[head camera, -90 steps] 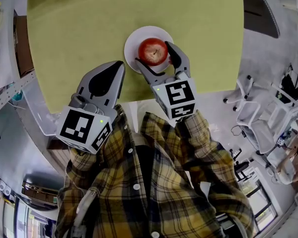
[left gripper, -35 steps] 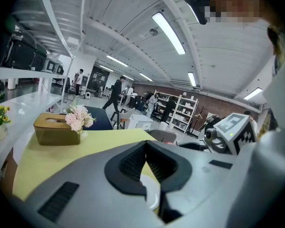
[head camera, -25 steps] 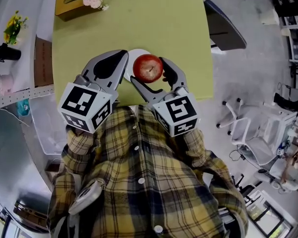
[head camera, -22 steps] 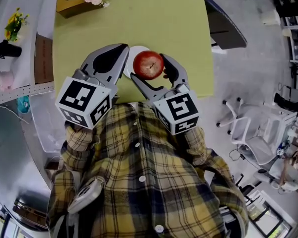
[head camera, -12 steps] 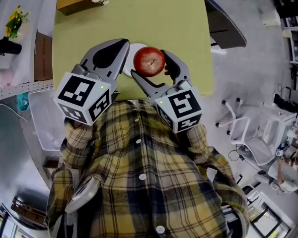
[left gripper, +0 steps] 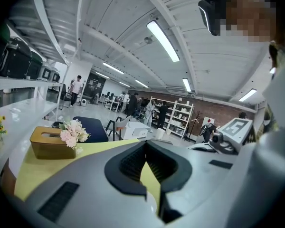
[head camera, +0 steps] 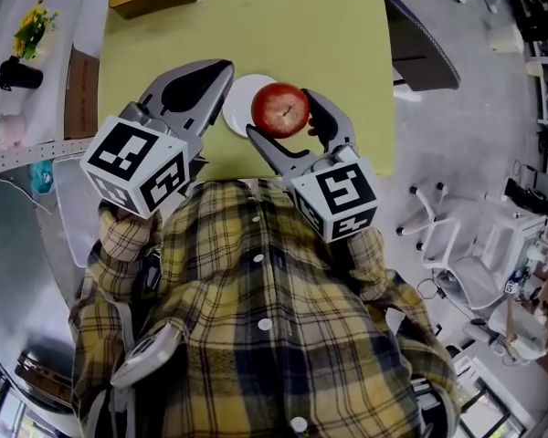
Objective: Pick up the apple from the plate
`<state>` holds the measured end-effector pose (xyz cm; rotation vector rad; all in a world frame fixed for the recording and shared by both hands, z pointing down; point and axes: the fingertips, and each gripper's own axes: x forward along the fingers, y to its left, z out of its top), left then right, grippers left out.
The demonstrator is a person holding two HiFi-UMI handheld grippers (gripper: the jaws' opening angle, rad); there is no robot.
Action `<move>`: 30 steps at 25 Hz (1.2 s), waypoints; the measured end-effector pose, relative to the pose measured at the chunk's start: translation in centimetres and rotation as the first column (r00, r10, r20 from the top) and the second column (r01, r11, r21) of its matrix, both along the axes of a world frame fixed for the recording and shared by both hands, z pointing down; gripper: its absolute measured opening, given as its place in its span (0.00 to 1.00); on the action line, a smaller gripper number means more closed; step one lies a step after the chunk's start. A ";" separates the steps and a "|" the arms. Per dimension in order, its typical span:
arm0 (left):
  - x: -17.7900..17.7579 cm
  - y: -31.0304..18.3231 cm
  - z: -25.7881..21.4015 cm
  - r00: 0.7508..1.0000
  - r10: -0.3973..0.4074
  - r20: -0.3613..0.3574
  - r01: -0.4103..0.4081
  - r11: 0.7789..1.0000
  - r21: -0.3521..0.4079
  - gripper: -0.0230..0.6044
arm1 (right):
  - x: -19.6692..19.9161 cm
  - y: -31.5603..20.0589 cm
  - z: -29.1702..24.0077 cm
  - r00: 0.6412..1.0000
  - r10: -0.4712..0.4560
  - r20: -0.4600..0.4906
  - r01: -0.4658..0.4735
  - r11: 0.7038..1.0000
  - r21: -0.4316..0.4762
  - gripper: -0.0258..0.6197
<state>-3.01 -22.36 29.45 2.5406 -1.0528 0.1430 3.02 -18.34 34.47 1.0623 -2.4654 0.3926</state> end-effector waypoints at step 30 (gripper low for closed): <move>0.5 1.3 -0.8 0.999 0.042 0.029 -0.043 0.998 0.046 0.05 | -0.6 1.6 0.9 1.000 -0.017 -0.006 0.017 1.000 -0.018 0.63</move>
